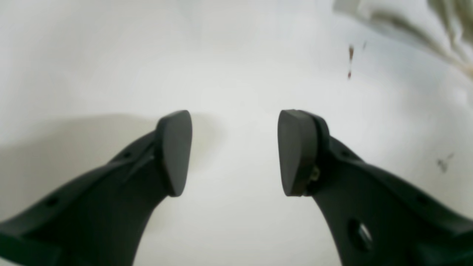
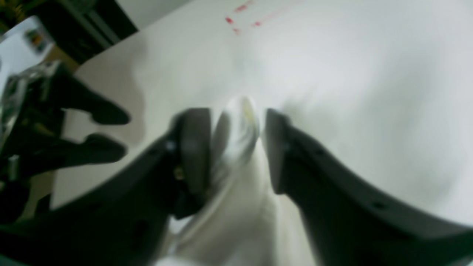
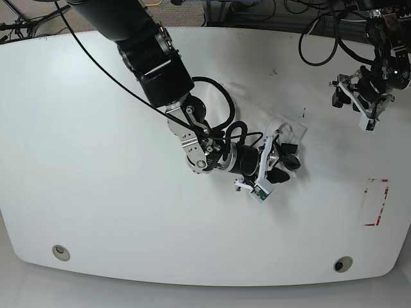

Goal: Fold the T-shirt properly

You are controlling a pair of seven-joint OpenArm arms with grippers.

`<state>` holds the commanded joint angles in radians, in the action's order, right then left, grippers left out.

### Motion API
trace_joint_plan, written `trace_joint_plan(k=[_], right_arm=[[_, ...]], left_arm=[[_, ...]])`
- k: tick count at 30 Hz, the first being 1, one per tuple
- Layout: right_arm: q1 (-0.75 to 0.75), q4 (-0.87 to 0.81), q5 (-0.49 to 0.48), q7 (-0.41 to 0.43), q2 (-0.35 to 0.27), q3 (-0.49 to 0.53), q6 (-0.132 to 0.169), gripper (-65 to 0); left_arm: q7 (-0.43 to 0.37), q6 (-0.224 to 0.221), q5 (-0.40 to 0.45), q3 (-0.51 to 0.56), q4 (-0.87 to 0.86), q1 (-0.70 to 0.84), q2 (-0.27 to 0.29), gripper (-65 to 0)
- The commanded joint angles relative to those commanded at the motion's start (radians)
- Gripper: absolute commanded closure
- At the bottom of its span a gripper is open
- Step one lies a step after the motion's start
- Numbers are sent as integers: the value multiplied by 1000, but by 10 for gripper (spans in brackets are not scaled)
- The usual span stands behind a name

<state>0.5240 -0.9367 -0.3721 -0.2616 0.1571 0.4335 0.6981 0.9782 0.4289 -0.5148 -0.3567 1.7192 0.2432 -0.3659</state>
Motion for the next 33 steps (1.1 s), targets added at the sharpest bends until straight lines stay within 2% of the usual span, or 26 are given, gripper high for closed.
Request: trace_joint_plan(k=[1,2,3,4,7,11,18,22,23,24,27,29,30,33], right_arm=[[8,8,0,20,0,0,0,-488],[9,8,0,26,0,0,0,-518],[9,6,0,31,0,0,0,-587],[9,-3,0,28,0,0,0,-618],[-2,-71,-8,0,-6,-6,0,-647],[-72,-218,-9,-72,-69,-55,0,-636],[-215,-477,-9,-209,-139,-192,0,-514],[-318,-634,-6,-288,-153,-267,0,-380],[-330,-649,-3,-296,-156,-273,0,-365],[-361,-690,-2,-313,-166,-285,0,-314],[-410,-750,-3,-333,-181,-292,0,-220],[-437,-781,-2,-338,-190,-292,0,-171],[-456,-792,-2,-338,-196,-292,0,-143],[-480,-796,-2,-338,-201,-292,0,-124]], left_arm=[[0,0,0,14,0,0,0,-346],[0,0,0,18,0,0,0,-346],[0,0,0,31,0,0,0,-346],[0,0,0,40,0,0,2,-346],[-11,0,-3,84,2,0,2,-346],[-58,0,0,178,61,0,2,-346],[-71,0,-5,342,198,-11,2,-346],[-71,0,-5,405,236,-40,31,-344],[-71,0,-3,408,236,-41,35,-344],[-72,0,-2,410,236,-48,49,-344],[-72,0,0,407,235,-75,77,-336],[-72,-2,0,405,235,-94,91,-306],[-72,-2,0,402,235,-106,92,-269],[-72,-2,-5,374,235,-124,94,-185]])
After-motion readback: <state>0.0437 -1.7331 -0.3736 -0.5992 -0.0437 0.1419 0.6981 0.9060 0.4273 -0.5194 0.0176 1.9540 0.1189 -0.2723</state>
